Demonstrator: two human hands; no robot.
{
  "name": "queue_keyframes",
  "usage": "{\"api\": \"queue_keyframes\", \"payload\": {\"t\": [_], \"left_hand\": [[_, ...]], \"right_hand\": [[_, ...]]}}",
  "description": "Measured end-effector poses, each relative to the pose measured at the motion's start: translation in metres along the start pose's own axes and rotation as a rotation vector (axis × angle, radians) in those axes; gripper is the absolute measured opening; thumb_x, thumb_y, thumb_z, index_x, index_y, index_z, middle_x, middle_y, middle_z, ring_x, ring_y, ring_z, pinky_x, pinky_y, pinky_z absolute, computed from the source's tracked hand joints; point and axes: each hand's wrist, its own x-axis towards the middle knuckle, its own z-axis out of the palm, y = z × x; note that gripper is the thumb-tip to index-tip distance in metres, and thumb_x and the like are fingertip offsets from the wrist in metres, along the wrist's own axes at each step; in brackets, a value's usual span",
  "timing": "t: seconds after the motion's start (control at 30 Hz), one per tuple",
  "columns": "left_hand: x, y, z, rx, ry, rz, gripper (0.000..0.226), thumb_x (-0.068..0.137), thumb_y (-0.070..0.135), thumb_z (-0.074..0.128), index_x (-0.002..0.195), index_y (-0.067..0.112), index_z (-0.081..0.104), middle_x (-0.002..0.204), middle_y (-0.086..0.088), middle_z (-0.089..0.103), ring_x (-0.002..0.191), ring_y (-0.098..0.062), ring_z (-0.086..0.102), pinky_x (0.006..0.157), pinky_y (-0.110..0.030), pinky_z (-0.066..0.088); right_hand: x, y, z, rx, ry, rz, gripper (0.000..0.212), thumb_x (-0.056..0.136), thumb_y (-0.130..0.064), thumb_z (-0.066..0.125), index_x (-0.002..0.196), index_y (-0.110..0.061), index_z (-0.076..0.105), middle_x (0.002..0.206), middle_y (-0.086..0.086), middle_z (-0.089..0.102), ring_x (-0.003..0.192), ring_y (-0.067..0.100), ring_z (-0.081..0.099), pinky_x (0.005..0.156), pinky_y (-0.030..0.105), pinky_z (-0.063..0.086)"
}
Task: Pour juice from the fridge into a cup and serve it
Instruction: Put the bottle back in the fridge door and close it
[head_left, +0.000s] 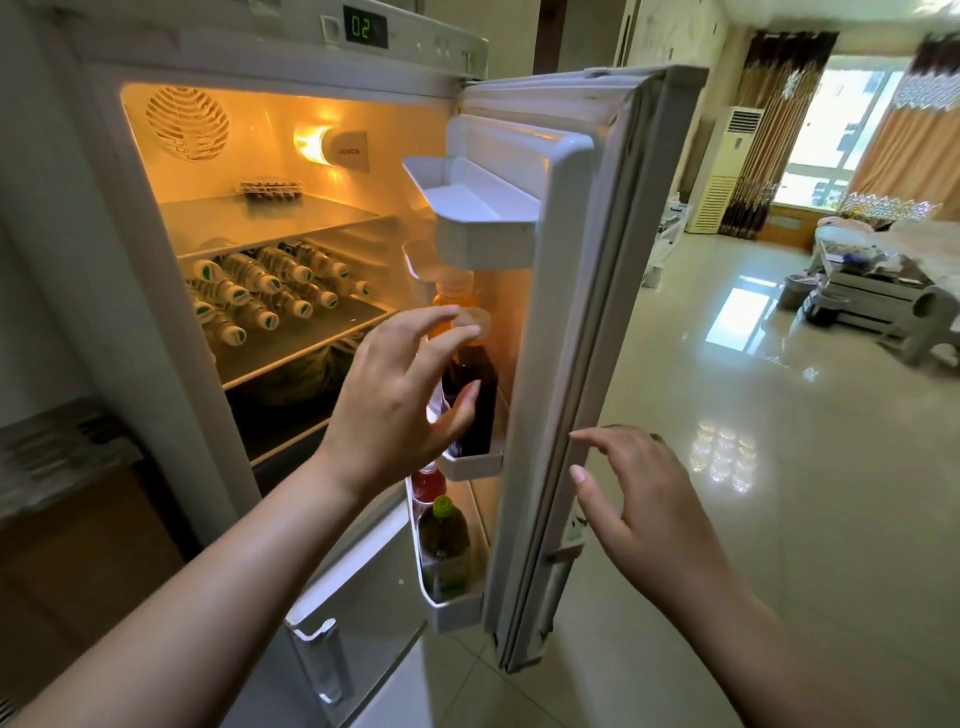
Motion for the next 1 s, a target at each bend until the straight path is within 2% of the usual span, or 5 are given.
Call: {"api": "queue_keyframes", "payload": {"t": [0.33, 0.43, 0.67, 0.83, 1.0], "left_hand": [[0.100, 0.033, 0.013, 0.372, -0.147, 0.675, 0.049, 0.096, 0.034, 0.046, 0.143, 0.021, 0.039, 0.150, -0.008, 0.036, 0.140, -0.030, 0.029, 0.113, -0.056, 0.020], [0.106, 0.027, 0.014, 0.430, -0.218, 0.685, 0.043, 0.098, 0.034, 0.040, 0.138, 0.022, 0.048, 0.149, -0.006, 0.038, 0.141, -0.028, 0.028, 0.113, -0.058, 0.017], [0.094, 0.011, -0.012, 0.480, -0.207, 0.664, 0.036, 0.097, 0.030, 0.044, 0.130, 0.023, 0.057, 0.143, -0.007, 0.047, 0.137, -0.029, 0.034, 0.112, -0.060, 0.021], [0.070, -0.010, -0.044, 0.544, -0.222, 0.590, 0.042, 0.096, 0.030, 0.048, 0.137, 0.023, 0.049, 0.146, -0.008, 0.042, 0.138, -0.031, 0.032, 0.112, -0.060, 0.019], [0.044, -0.036, -0.082, 0.691, -0.287, 0.490, 0.046, 0.097, 0.030, 0.047, 0.142, 0.023, 0.042, 0.151, -0.008, 0.034, 0.141, -0.031, 0.026, 0.113, -0.059, 0.014]], "right_hand": [[0.008, 0.004, 0.007, 0.091, -0.139, 0.090, 0.090, 0.086, -0.048, 0.052, 0.143, -0.036, -0.016, 0.157, -0.004, 0.012, 0.138, 0.017, 0.026, 0.109, 0.033, 0.027], [0.009, 0.003, 0.011, 0.052, -0.174, 0.071, 0.086, 0.088, -0.043, 0.052, 0.146, -0.021, -0.007, 0.157, 0.003, 0.010, 0.139, 0.017, 0.023, 0.110, 0.028, 0.021], [0.018, 0.013, 0.045, 0.059, -0.086, -0.150, 0.085, 0.089, -0.059, 0.033, 0.142, -0.027, -0.026, 0.154, -0.010, -0.021, 0.134, -0.001, 0.002, 0.111, 0.024, 0.011], [0.030, -0.012, 0.065, 0.134, -0.081, -0.275, 0.090, 0.090, -0.052, 0.046, 0.143, -0.027, -0.023, 0.157, -0.001, -0.011, 0.134, 0.020, 0.028, 0.103, 0.029, 0.028], [0.053, -0.040, 0.097, 0.057, -0.025, -0.445, 0.081, 0.093, -0.045, 0.045, 0.147, -0.021, -0.010, 0.158, 0.008, -0.008, 0.144, 0.023, 0.004, 0.115, 0.043, 0.019]]}}
